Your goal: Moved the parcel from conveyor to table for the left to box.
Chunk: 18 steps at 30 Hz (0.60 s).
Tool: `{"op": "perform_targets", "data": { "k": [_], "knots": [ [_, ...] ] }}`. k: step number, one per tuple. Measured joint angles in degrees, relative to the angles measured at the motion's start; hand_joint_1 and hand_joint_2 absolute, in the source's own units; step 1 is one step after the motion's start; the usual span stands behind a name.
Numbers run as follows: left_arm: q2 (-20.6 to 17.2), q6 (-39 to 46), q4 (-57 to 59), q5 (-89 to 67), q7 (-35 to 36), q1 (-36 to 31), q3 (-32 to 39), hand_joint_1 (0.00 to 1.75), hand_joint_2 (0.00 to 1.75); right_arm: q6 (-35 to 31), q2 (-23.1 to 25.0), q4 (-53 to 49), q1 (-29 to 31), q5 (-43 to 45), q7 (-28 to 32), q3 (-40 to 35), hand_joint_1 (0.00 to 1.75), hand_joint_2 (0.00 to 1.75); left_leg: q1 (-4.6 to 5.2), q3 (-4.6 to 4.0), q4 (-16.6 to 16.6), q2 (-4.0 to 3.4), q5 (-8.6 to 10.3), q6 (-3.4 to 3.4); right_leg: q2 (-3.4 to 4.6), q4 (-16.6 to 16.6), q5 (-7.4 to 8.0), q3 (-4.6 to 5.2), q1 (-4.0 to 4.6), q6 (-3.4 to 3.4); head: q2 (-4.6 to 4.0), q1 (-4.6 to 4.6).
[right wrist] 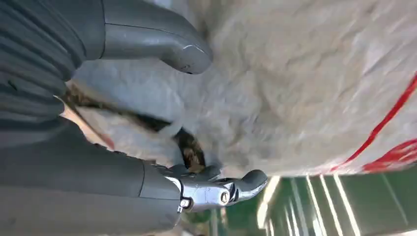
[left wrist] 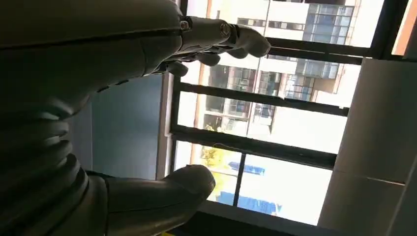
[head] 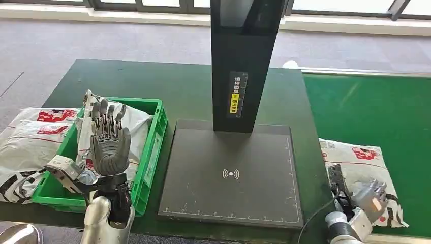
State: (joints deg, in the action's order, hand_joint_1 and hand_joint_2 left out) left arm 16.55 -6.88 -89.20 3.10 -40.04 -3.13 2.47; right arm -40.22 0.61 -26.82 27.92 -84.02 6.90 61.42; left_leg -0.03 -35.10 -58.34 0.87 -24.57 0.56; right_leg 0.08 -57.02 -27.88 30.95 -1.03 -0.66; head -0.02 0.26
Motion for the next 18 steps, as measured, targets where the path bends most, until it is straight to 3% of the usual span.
{"op": "perform_targets", "data": {
  "k": [1, 2, 7, 18],
  "knots": [
    [0.0, 0.1, 0.0, 0.0, 0.0, 0.0, 0.0, 0.00, 1.75, 0.0, 0.0, -0.7, -0.1, -0.8, -1.2, 0.0, 0.00, 1.75, 0.00, 0.00, 0.0, -0.01, -0.01, 0.00, 0.02, 0.0, 0.00, 0.02, 0.00, 0.00, 0.02, 0.00],
    [0.0, 0.2, 0.1, 0.0, 0.0, 0.0, 0.0, 0.00, 1.75, 0.0, 0.0, -0.9, -0.2, -1.2, -2.0, 0.0, 1.75, 1.75, 0.00, 0.00, 0.0, -0.04, -0.01, 0.00, 0.04, 0.0, 0.00, 0.04, 0.00, 0.00, 0.02, 0.00],
    [0.0, -0.2, 0.4, 0.0, 0.0, -0.1, 0.0, 0.00, 1.75, 5.2, -1.2, 3.0, 0.2, -2.2, -10.6, -1.5, 1.75, 1.75, -0.02, 0.01, 0.0, -0.05, -0.01, 0.00, 0.05, 0.0, 0.00, 0.02, 0.02, 0.00, 0.02, 0.00],
    [0.0, -0.2, 0.9, 0.0, 0.0, -0.2, 0.0, 0.00, 1.75, 6.7, -2.8, 6.5, 1.3, -2.2, -12.0, -4.7, 1.75, 1.75, -0.04, 0.05, 0.0, -0.10, 0.00, -0.01, 0.06, 0.0, 0.01, -0.03, 0.03, -0.01, 0.00, 0.00]
  ]
}}
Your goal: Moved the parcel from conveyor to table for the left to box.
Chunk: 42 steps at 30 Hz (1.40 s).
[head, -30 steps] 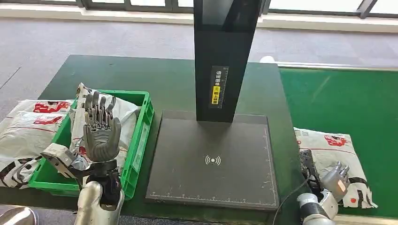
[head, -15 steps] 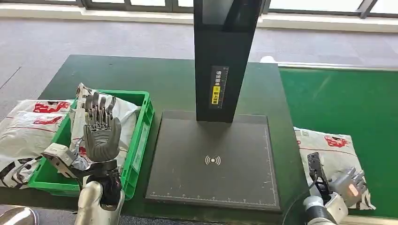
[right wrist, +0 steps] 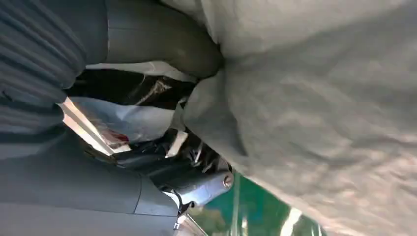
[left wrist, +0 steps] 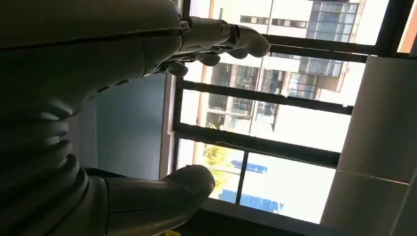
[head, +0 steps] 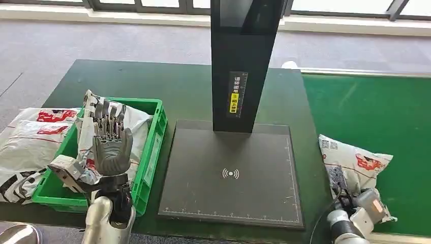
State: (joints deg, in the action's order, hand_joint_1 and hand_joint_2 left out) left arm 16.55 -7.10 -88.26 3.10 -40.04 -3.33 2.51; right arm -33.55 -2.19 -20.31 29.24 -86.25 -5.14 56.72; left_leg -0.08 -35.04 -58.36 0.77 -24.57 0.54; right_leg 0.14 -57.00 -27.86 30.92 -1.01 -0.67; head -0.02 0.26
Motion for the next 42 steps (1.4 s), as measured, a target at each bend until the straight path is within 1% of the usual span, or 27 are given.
{"op": "perform_targets", "data": {
  "k": [23, 25, 26, 27, 28, 29, 31, 32, 33, 37, 39, 42],
  "knots": [
    [0.0, 0.0, 0.9, -0.1, 0.0, -0.1, 0.0, 0.00, 1.75, 1.4, -0.1, 1.1, 0.4, 0.0, -0.2, -0.9, 1.75, 1.75, -0.01, 0.07, 0.0, 0.04, 0.01, -0.02, -0.03, 0.1, 0.02, -0.08, 0.01, -0.04, 0.00, 0.00],
    [0.0, 0.1, 1.0, -0.3, 0.0, -0.1, 0.0, 0.00, 1.75, 0.5, -0.1, 1.1, 0.3, 0.2, 1.0, -0.9, 1.75, 1.75, -0.01, 0.07, 0.0, 0.04, 0.01, -0.03, -0.03, 0.1, 0.03, -0.13, 0.00, -0.05, 0.02, 0.00],
    [0.0, 0.9, 1.1, -0.6, 0.0, -0.1, 0.0, 0.00, 1.75, -2.0, 1.3, -0.2, -0.3, 0.7, 4.8, -0.8, 1.75, 1.75, -0.01, 0.07, -0.1, 0.07, 0.03, -0.05, -0.05, 0.1, 0.05, -0.19, 0.01, -0.08, 0.00, 0.00],
    [0.0, 1.6, 1.0, -0.7, 0.0, 0.0, 0.0, 0.00, 1.75, -4.0, 2.2, -5.6, -1.7, 1.1, 10.1, -0.1, 1.75, 1.75, 0.06, -0.03, -0.1, 0.14, 0.03, -0.05, -0.10, 0.1, 0.06, -0.17, -0.02, -0.09, 0.00, -0.02],
    [0.0, 2.4, 1.0, -0.7, 0.0, 0.0, 0.0, 0.00, 1.75, -5.5, 5.0, -13.2, -2.9, 1.7, 18.5, 1.0, 1.75, 1.75, 0.17, -0.13, 0.0, 0.23, 0.05, -0.08, -0.20, 0.0, 0.09, 0.02, -0.13, -0.13, 0.02, -0.02],
    [0.0, 2.7, 0.9, -0.7, 0.0, 0.0, 0.0, 0.00, 1.75, -6.3, 6.5, -18.3, -2.9, 3.0, 25.3, 2.2, 1.75, 1.75, 0.19, -0.20, 0.0, 0.18, 0.07, -0.09, -0.15, 0.0, 0.10, 0.13, -0.17, -0.13, 0.00, 0.04],
    [0.0, 3.7, 0.8, -0.9, 0.0, 0.0, 0.0, 0.00, 1.75, -6.6, 9.9, -28.9, -2.0, 8.8, 40.3, 6.0, 1.75, 1.75, 0.16, -0.19, 0.0, 0.16, 0.11, -0.09, -0.11, 0.0, 0.09, 0.21, -0.17, -0.13, 0.02, 0.04],
    [0.0, 4.0, 0.8, -0.9, 0.0, 0.0, 0.0, 0.00, 1.75, -6.7, 11.3, -34.1, -1.6, 11.2, 44.5, 7.5, 1.75, 1.75, 0.15, -0.21, 0.0, 0.22, 0.12, -0.10, -0.21, 0.0, 0.07, 0.15, -0.15, -0.12, 0.02, 0.04],
    [0.0, 4.4, 0.8, -0.9, 0.0, 0.0, 0.0, 0.00, 1.75, -6.8, 13.0, -38.9, -1.4, 13.2, 45.8, 8.3, 1.75, 1.75, 0.09, -0.20, 0.0, 0.24, 0.13, -0.09, -0.23, 0.0, 0.04, 0.13, -0.09, -0.08, 0.02, 0.04],
    [0.0, 4.9, 0.7, -1.0, 0.0, 0.0, 0.0, 0.00, 1.75, -6.7, 17.2, -52.5, -1.5, 16.9, 45.3, 8.5, 1.75, 1.75, 0.09, -0.24, 0.0, 0.15, 0.06, -0.04, -0.12, 0.0, 0.02, 0.22, -0.10, -0.06, 0.02, 0.02],
    [0.0, 5.0, 0.7, -1.0, 0.0, 0.0, 0.0, 0.00, 1.75, -6.7, 18.4, -57.5, -1.8, 18.1, 45.3, 8.3, 1.75, 1.75, 0.09, -0.24, 0.0, 0.13, 0.04, -0.05, -0.09, 0.0, -0.01, 0.21, -0.10, -0.09, 0.02, 0.02],
    [0.0, 5.4, 0.7, -1.0, 0.0, 0.0, 0.0, 0.00, 1.75, -6.7, 19.5, -62.3, -2.2, 18.8, 45.3, 8.0, 1.75, 1.75, 0.09, -0.24, 0.0, 0.13, 0.04, -0.06, -0.09, 0.0, -0.01, 0.21, -0.11, -0.09, 0.02, 0.02]
  ]
}}
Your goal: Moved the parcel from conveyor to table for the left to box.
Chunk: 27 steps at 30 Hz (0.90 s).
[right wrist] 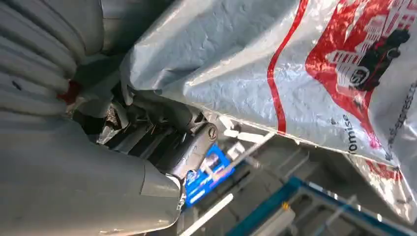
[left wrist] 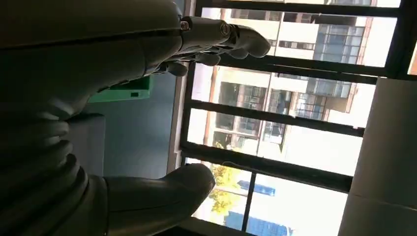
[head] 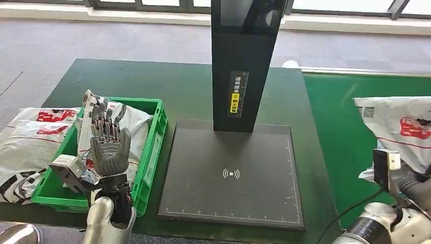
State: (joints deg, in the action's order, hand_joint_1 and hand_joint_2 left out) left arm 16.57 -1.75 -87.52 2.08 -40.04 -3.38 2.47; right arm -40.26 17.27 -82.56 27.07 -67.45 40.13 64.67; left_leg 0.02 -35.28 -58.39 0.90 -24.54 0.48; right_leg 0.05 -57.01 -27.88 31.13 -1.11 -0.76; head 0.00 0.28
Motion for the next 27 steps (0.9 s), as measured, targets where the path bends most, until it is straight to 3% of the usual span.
{"op": "perform_targets", "data": {
  "k": [12, 15, 18, 22, 27],
  "knots": [
    [0.0, 0.3, 0.0, 0.2, 0.0, 0.0, 0.0, 0.00, 1.75, 0.1, 1.6, -4.8, -0.4, 0.4, -0.6, -1.3, 1.75, 1.75, 0.00, 0.00, 0.0, -0.02, 0.00, 0.00, 0.01, 0.0, 0.01, -0.02, 0.01, 0.00, 0.00, 0.00],
    [0.0, 0.3, 0.0, 0.4, 0.0, 0.0, 0.0, 0.00, 1.75, 0.1, 1.9, -2.6, -1.9, 6.0, -0.1, -5.1, 1.75, 1.75, -0.03, 0.00, 0.0, -0.02, 0.00, 0.00, 0.02, 0.0, 0.00, -0.03, 0.05, 0.00, 0.00, 0.00],
    [0.0, 1.0, -0.1, 1.1, 0.0, 0.0, -0.1, 0.00, 1.75, 0.2, 2.2, 1.0, -3.7, 9.6, 0.0, -10.3, 1.75, 1.75, -0.04, -0.01, 0.0, -0.07, -0.01, 0.02, 0.08, 0.0, 0.00, -0.02, 0.08, 0.01, 0.00, 0.00],
    [0.0, -1.2, -0.3, 0.7, 0.0, 0.0, -0.1, 0.00, 1.75, 2.8, 0.6, 11.0, -8.0, 22.2, 0.0, -25.9, 1.75, 1.75, -0.08, 0.00, 0.0, -0.09, 0.00, 0.02, 0.08, 0.0, -0.01, 0.02, 0.10, 0.03, 0.00, 0.00],
    [0.0, -2.3, -0.2, 0.2, 0.0, 0.0, -0.1, 0.00, 1.75, 6.5, -0.5, 15.3, -12.0, 25.0, 0.0, -40.7, 1.75, 1.75, -0.11, -0.01, 0.0, -0.05, 0.01, 0.04, 0.04, 0.0, -0.04, 0.04, 0.10, 0.06, -0.02, 0.02]
  ]
}}
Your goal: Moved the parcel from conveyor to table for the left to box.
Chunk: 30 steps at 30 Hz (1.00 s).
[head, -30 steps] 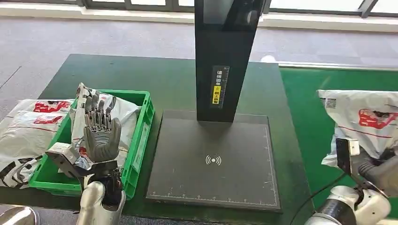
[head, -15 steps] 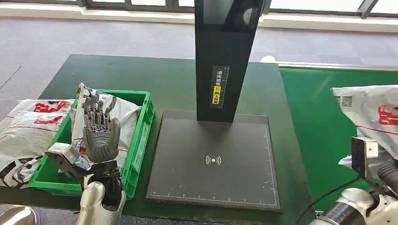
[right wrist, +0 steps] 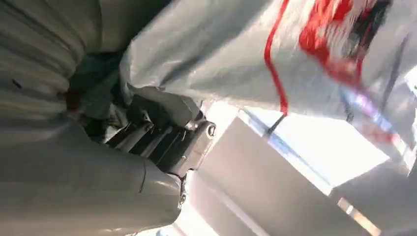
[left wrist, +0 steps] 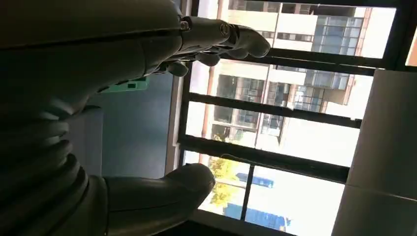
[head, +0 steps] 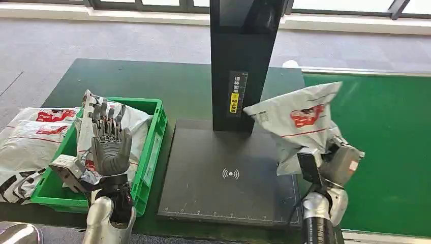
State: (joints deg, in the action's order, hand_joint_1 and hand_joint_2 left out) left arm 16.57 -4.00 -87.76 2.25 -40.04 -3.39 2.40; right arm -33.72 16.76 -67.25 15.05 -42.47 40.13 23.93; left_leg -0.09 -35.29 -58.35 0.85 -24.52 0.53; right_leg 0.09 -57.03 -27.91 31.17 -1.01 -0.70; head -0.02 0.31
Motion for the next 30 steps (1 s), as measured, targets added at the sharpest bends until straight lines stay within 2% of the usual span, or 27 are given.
{"op": "perform_targets", "data": {
  "k": [5, 9, 30],
  "knots": [
    [0.0, -0.3, 0.0, -0.3, 0.0, 0.0, 0.0, 0.00, 1.75, 2.8, -1.0, 1.3, -1.5, 0.3, 0.0, -4.7, 1.75, 1.75, 0.01, -0.02, 0.0, -0.01, -0.03, 0.00, 0.01, 0.0, -0.02, -0.02, -0.01, 0.02, 0.02, -0.02],
    [0.0, -1.1, 0.0, -0.3, 0.0, 0.0, 0.1, 0.00, 1.75, 4.1, -1.4, 2.1, -2.3, -2.9, -1.1, -7.1, 1.75, 1.75, 0.02, -0.02, 0.0, -0.02, -0.05, 0.00, 0.02, 0.0, -0.02, 0.00, -0.02, 0.01, 0.02, 0.00],
    [0.0, -1.7, 0.0, -0.5, 0.0, 0.0, 0.1, 0.00, 1.75, 5.9, -2.1, 4.7, -2.4, -3.8, -1.3, -8.1, 1.75, 1.75, 0.02, -0.02, 0.0, -0.03, -0.05, 0.01, 0.02, 0.0, -0.02, -0.01, -0.01, 0.02, 0.00, -0.02]
  ]
}}
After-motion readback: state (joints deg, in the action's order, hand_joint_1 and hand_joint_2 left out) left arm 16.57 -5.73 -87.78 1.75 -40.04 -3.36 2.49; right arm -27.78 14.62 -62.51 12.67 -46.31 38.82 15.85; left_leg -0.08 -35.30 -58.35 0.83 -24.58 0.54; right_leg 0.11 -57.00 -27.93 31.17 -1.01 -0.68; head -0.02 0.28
